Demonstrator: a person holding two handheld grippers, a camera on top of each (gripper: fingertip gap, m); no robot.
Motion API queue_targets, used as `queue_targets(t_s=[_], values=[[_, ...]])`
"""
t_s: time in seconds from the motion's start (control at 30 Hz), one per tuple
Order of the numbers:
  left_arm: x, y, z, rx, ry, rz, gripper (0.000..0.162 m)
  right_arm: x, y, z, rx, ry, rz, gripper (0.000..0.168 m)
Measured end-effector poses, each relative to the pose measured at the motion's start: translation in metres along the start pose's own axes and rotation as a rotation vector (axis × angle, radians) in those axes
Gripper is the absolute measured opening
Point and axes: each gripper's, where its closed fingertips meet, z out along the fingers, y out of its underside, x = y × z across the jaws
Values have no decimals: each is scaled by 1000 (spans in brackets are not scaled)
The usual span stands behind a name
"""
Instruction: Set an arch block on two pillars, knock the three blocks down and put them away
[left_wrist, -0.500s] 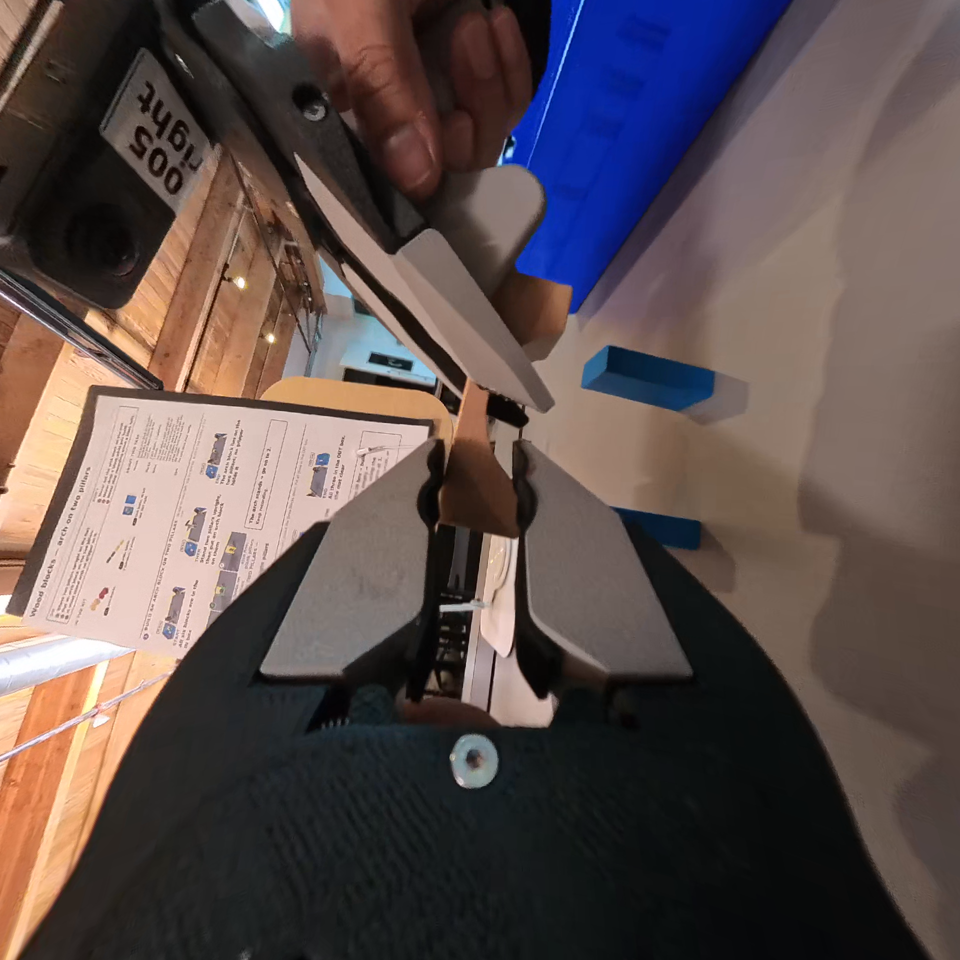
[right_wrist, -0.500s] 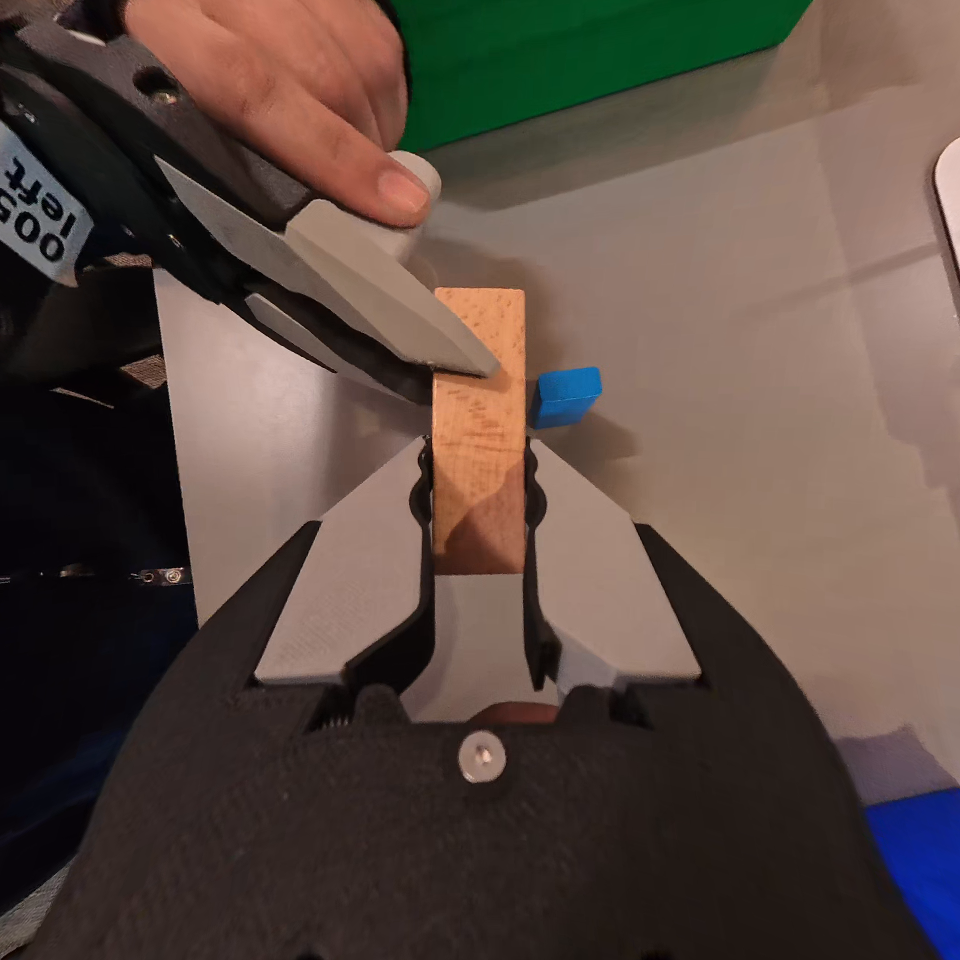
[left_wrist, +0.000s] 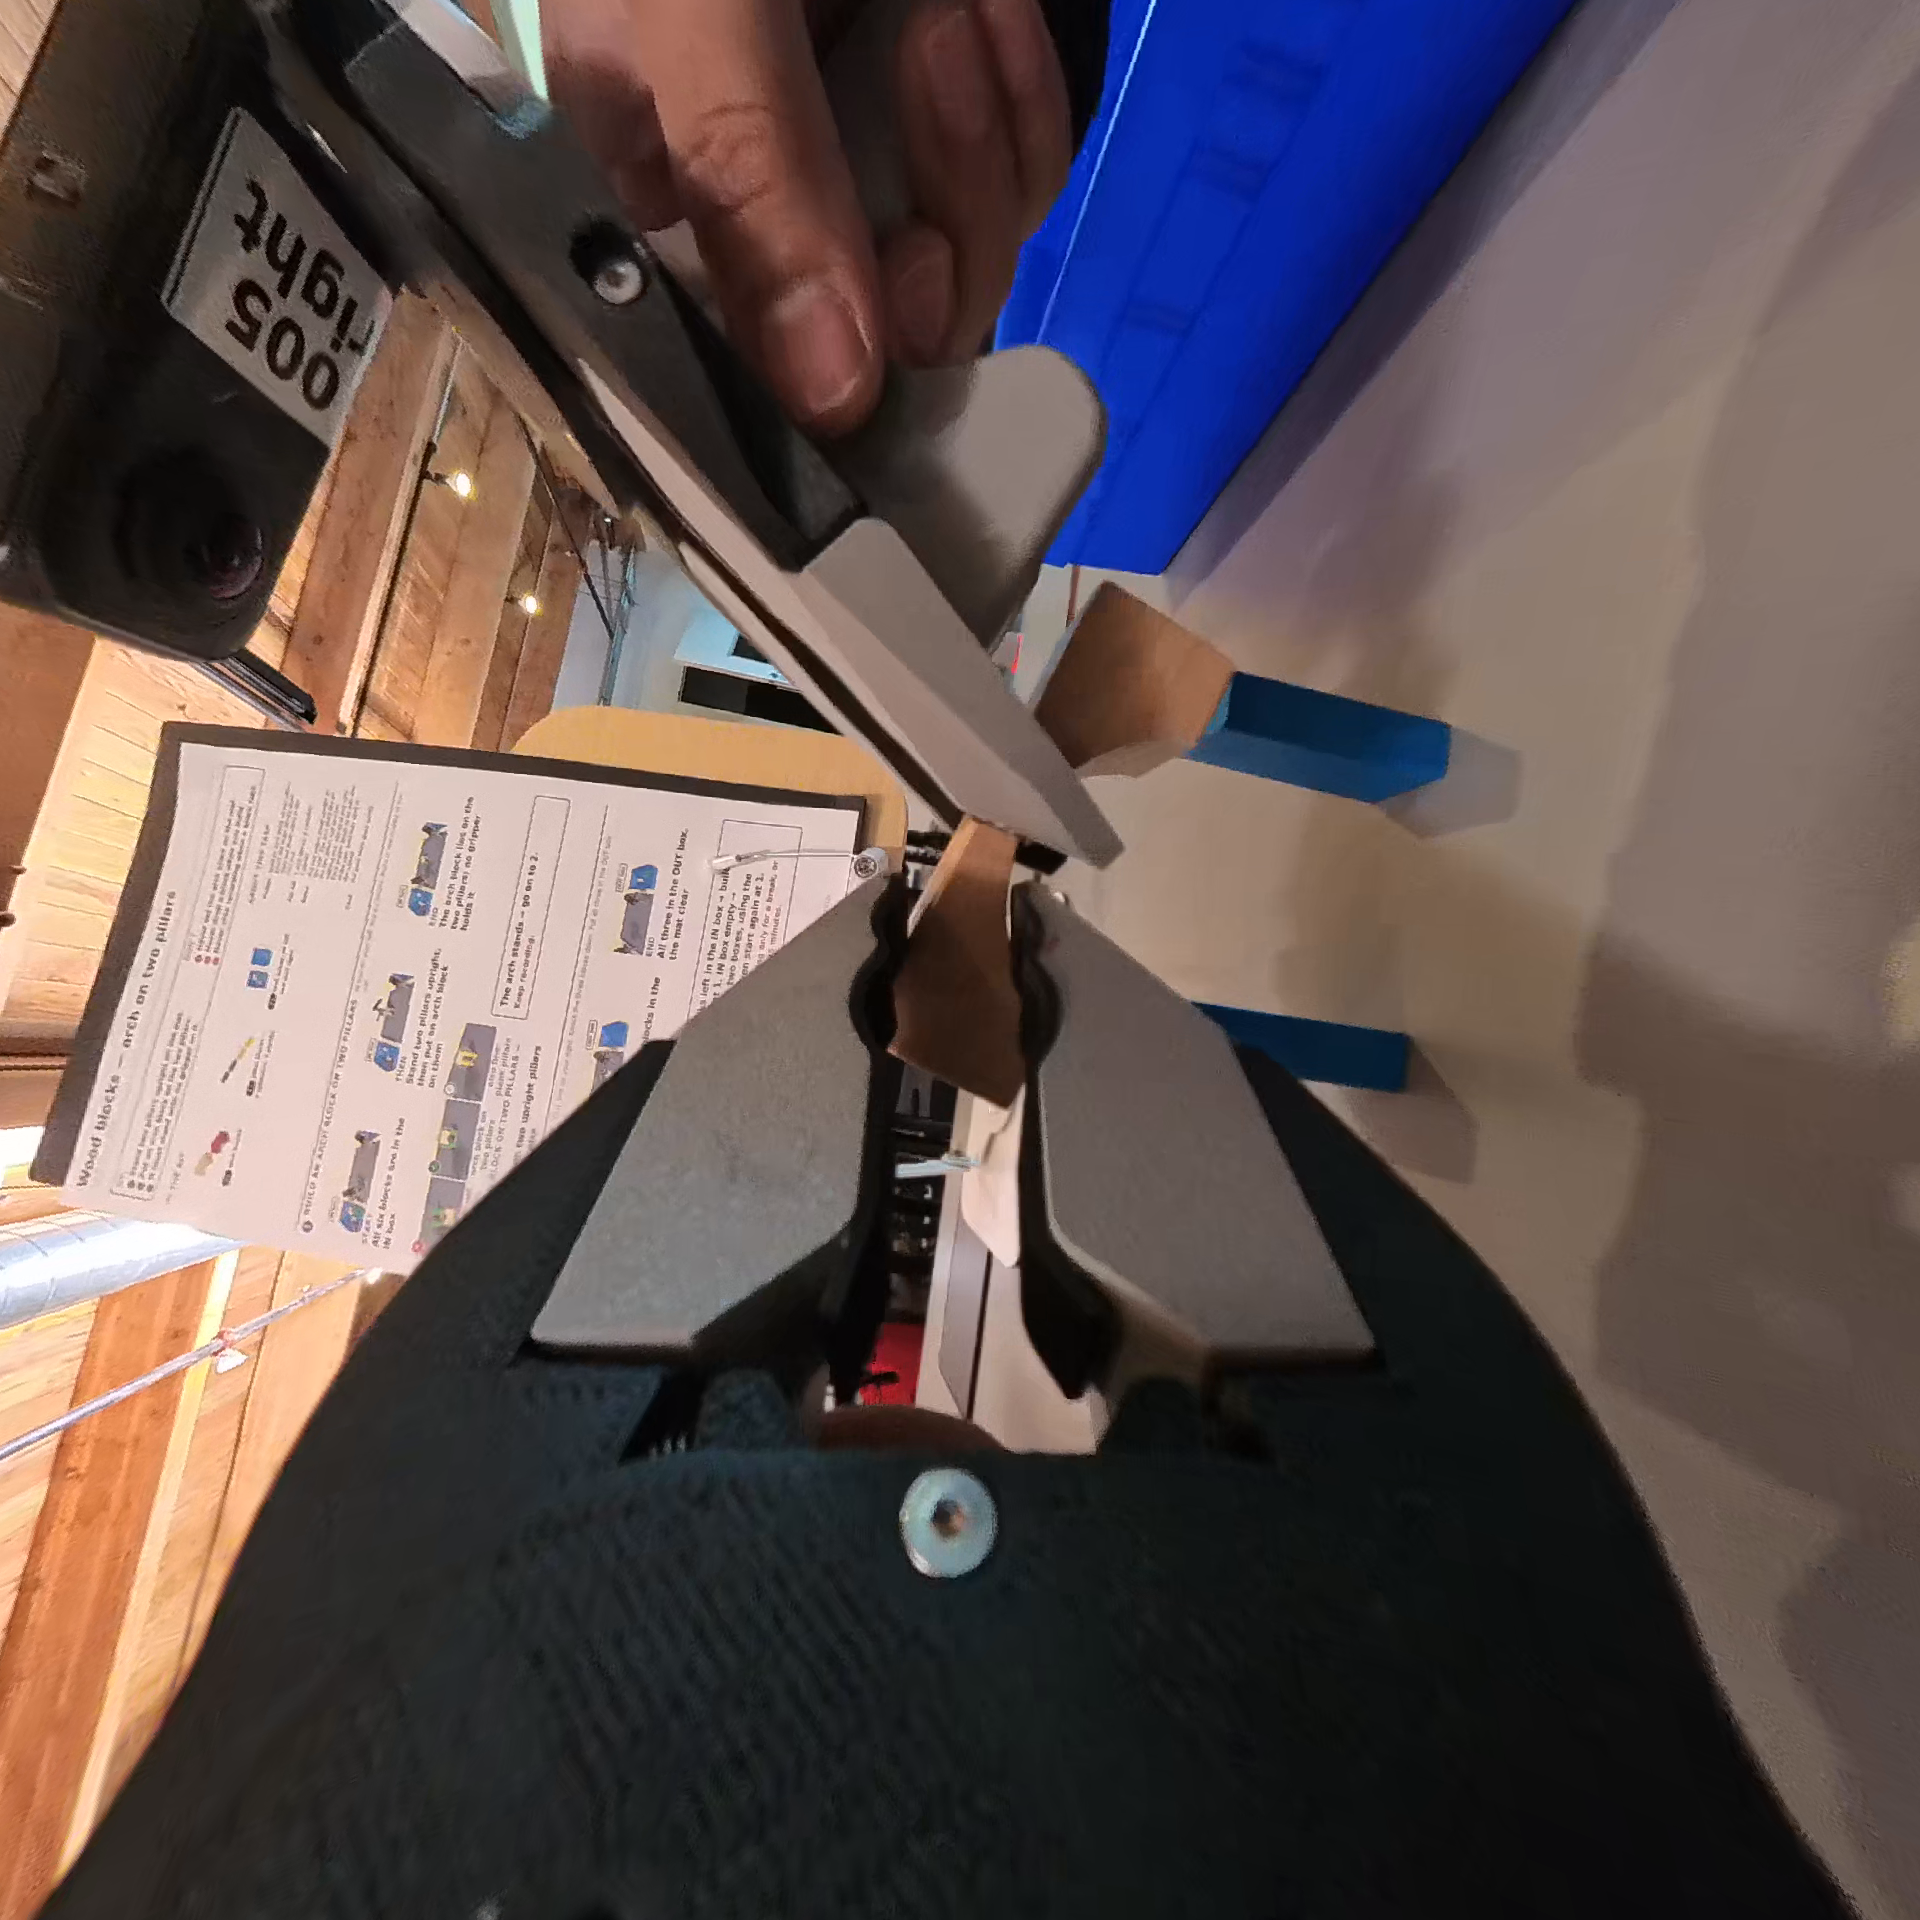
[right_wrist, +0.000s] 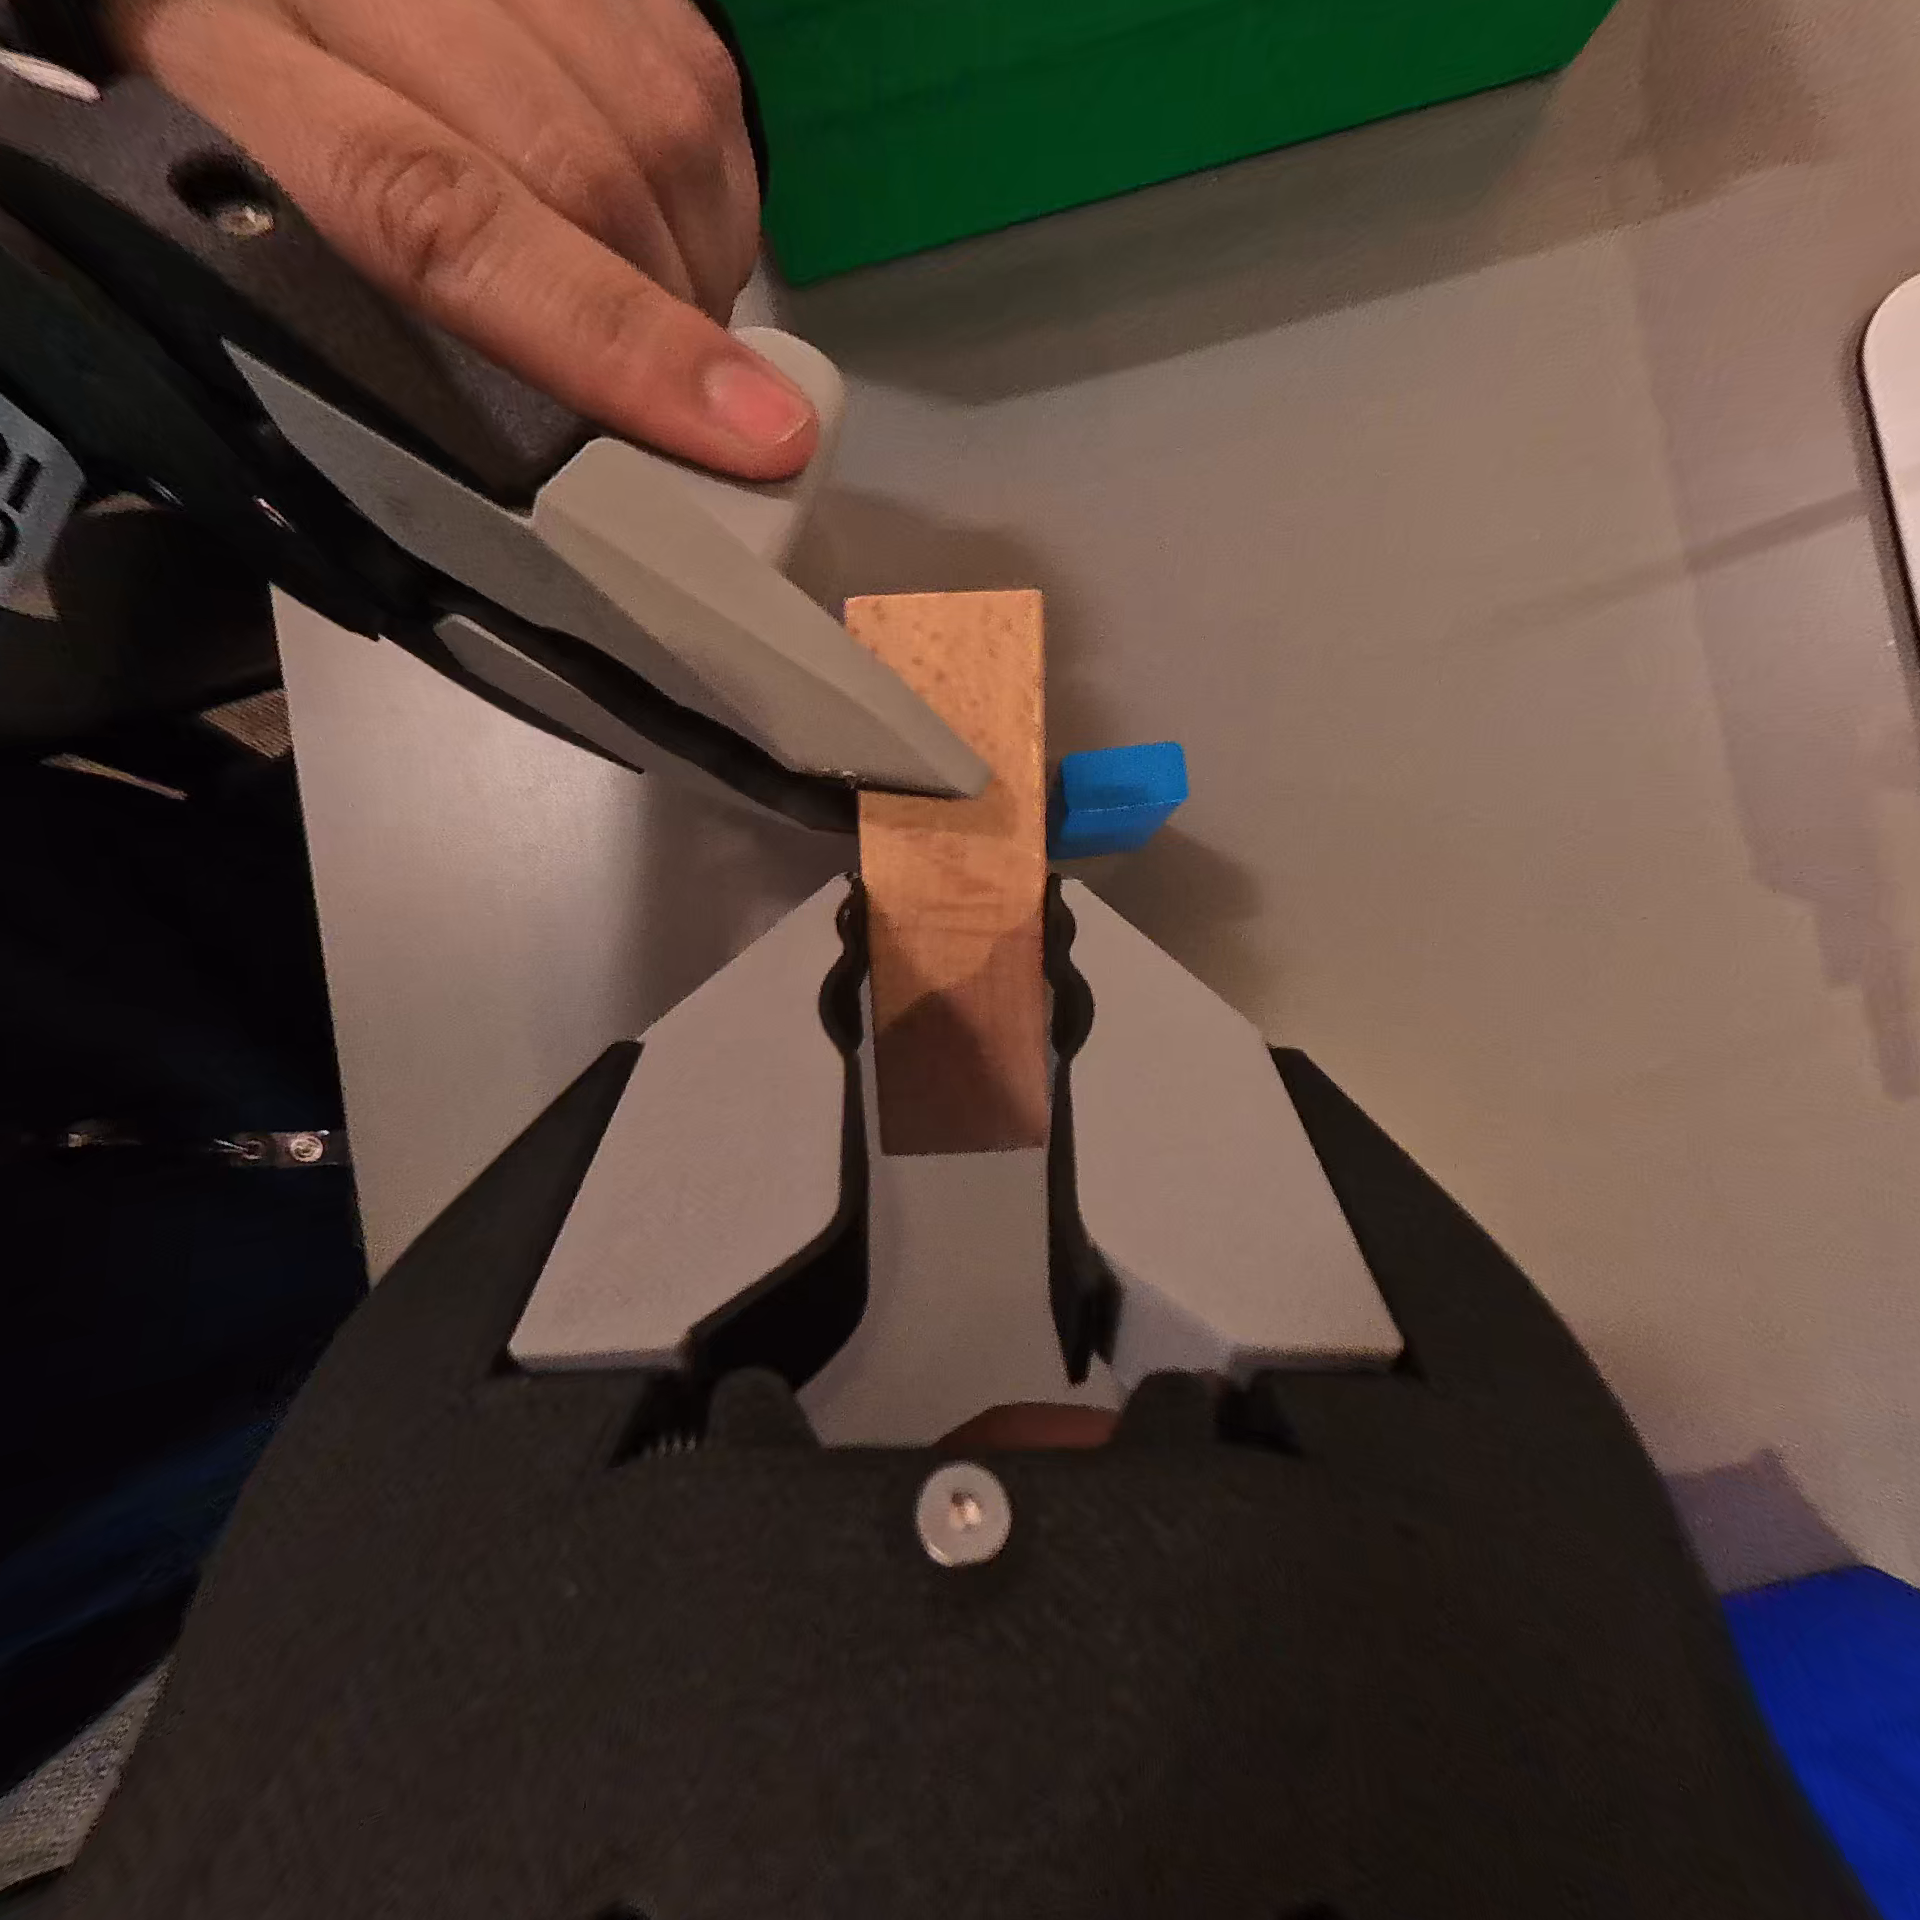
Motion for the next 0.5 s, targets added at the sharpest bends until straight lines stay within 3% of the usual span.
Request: queue_targets(t_s=[0.5], values=[[11,4,4,-53,81,-92,17,12,8,10,-124,156,-95,33]])
